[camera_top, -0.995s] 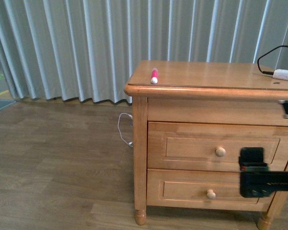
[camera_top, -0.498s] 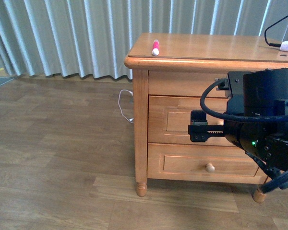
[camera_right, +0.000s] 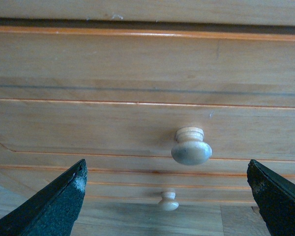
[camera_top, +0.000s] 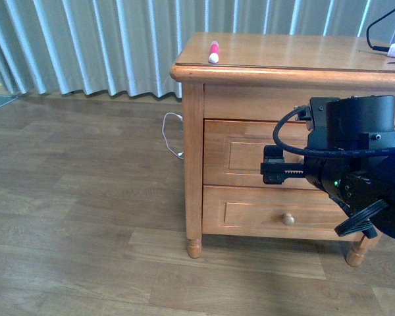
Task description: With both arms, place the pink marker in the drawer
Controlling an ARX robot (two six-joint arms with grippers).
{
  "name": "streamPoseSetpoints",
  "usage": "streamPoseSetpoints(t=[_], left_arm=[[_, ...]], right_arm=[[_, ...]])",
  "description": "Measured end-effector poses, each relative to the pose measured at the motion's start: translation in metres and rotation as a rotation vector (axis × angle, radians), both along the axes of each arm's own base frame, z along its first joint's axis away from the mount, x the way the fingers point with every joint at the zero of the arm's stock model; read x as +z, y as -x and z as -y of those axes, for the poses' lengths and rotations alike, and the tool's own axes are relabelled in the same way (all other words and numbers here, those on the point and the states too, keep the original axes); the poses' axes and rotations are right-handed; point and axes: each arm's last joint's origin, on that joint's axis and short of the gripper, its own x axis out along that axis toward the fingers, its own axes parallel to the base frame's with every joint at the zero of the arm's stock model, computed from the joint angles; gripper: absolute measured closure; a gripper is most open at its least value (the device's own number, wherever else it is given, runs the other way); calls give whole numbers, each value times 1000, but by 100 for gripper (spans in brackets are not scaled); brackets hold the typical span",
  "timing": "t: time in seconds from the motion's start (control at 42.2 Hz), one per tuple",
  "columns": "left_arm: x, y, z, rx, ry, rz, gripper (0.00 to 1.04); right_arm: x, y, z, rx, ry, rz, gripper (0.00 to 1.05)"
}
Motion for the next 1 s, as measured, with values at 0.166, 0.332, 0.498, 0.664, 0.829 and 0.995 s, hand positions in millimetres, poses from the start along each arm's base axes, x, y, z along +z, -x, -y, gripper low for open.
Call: streamPoseSetpoints(t=[0.166,0.332,0.498,0.664,0.829,0.995], left_arm=[[0,0,0,0,0,0,6],[0,0,0,0,0,0,6],[0,0,0,0,0,0,6],[0,0,0,0,0,0,6],[0,0,0,0,0,0,6],[0,0,0,0,0,0,6]], right_arm=[[-1,-10,0,0,1,8,9],[-7,-18,2,-6,3,2,9],[-9,-24,6,-13,6,3,9],[-11,-29,10,-23,10,2,9],[-17,-30,10,-22,19,-15,9],[-21,-32,10,-29,25,-22,9]])
